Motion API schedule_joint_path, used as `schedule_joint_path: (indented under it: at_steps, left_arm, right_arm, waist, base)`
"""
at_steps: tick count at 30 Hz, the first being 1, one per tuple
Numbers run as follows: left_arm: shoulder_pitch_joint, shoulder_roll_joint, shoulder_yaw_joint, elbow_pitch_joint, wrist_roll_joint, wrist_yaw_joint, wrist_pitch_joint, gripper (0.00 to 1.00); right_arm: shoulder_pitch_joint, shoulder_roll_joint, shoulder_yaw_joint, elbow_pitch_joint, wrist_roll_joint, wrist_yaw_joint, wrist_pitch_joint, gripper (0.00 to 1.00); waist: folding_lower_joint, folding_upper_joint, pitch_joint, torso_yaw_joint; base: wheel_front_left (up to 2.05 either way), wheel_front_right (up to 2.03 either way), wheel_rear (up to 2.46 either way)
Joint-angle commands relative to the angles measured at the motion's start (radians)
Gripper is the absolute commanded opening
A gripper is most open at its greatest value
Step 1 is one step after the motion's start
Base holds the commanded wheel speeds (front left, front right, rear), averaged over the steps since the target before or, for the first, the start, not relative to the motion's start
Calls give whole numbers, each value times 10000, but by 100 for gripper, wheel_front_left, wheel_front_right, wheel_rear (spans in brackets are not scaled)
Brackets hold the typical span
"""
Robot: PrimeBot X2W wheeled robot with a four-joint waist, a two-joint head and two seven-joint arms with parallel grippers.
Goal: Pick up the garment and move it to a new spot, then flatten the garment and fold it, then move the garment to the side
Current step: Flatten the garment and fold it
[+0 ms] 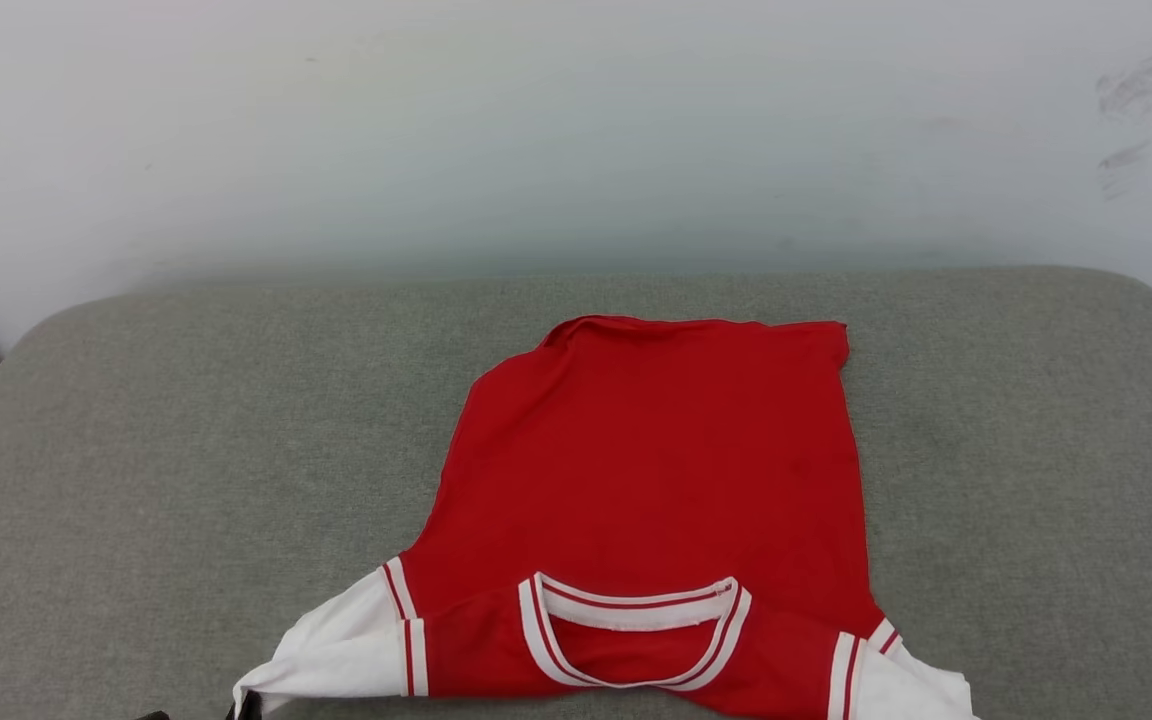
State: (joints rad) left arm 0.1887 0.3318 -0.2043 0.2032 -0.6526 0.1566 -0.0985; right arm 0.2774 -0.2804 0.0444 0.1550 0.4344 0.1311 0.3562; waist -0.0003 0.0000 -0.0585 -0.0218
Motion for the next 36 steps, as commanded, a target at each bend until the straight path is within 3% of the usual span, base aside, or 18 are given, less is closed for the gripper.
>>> schedule_joint_path:
  at_steps: [1,3,11,18,29,36]
  left_arm:
    - [156,65,65,-268,94,154,13,0]
    - [253,73,55,-581,157,290,15,0]
    - [-201,122,-212,-1777,549,543,65,0]
    - [-844,20,-443,-2748,842,619,69,0]
    - [-2398,-124,-971,-3593,1388,305,-145,0]
    - [-3196,-287,-1242,-3823,1545,20,-385,0]
  right_arm:
    - [240,168,-215,-248,-111,-7,190,33]
    - [388,313,-520,-537,-268,-7,307,100]
    - [-804,735,-1711,-1305,-514,-5,-93,100]
    - [-4032,889,-2691,-68,-461,-5,-505,100]
    - [-8922,3,-2963,3232,-479,-5,1532,100]
    - [-11307,-342,-2743,4512,-1012,-5,3317,100]
  waist:
    - [3,0,43,47]
    - [3,0,112,132]
    - [3,0,545,502]
    - [3,0,1742,801]
    - [3,0,3849,1655]
    - [3,0,5131,2139]
  base:
    - [0,0,0]
    - [0,0,0]
    - [0,0,0]
    - [0,0,0]
    - [0,0,0]
    - [0,0,0]
